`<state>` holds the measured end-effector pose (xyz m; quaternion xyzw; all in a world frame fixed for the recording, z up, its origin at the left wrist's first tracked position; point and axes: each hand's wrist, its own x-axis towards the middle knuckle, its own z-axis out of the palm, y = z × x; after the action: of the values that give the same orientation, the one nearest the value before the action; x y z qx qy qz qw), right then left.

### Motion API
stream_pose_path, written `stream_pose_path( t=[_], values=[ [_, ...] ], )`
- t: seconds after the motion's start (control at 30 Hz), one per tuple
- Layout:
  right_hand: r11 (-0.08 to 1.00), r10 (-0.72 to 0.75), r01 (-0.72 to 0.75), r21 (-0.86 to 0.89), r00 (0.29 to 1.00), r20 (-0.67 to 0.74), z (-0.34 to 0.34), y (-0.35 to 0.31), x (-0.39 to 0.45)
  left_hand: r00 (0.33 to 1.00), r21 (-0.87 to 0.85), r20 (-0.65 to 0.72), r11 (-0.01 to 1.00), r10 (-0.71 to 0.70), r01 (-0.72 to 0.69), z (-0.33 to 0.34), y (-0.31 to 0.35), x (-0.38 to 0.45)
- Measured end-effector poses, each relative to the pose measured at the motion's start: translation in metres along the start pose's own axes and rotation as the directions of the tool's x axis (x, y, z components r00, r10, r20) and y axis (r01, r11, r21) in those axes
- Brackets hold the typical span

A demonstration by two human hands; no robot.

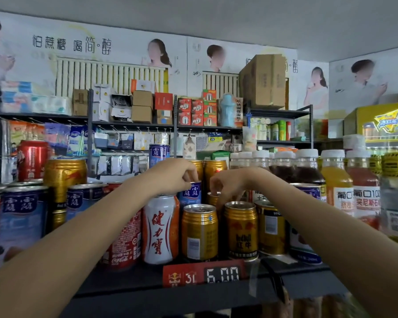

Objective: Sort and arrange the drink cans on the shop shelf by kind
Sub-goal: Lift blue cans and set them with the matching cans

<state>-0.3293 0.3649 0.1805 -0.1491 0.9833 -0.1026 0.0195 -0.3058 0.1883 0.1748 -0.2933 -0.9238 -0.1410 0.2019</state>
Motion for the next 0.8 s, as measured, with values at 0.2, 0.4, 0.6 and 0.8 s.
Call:
stream_pose_path(
  t=[0.2,0.4,0.6,0.8],
  values=[
    [0.994,-0.074,0.069,-0.09,0.996,-0.053,-0.002,-0.002,-0.01,1.0,0.068,0.014,0.998,0.002,-0.003,-0.001,0.006,0.0],
    [0.957,0.011,-0.003,-0.29,1.0,0.025,-0.043,0.006,-0.087,0.981,-0.065,-0.131,0.986,0.142,-0.151,0.006,0.035,-0.006],
    [0.744,0.265,-0.186,-0.641,0.964,0.029,-0.01,0.014,-0.09,0.965,0.088,0.197,0.978,0.171,-0.191,0.035,0.07,0.001],
    [0.763,0.228,-0.223,-0.607,0.971,-0.07,0.0,0.023,-0.082,0.972,0.282,0.165,0.936,0.167,-0.209,0.057,0.077,0.005]
  ],
)
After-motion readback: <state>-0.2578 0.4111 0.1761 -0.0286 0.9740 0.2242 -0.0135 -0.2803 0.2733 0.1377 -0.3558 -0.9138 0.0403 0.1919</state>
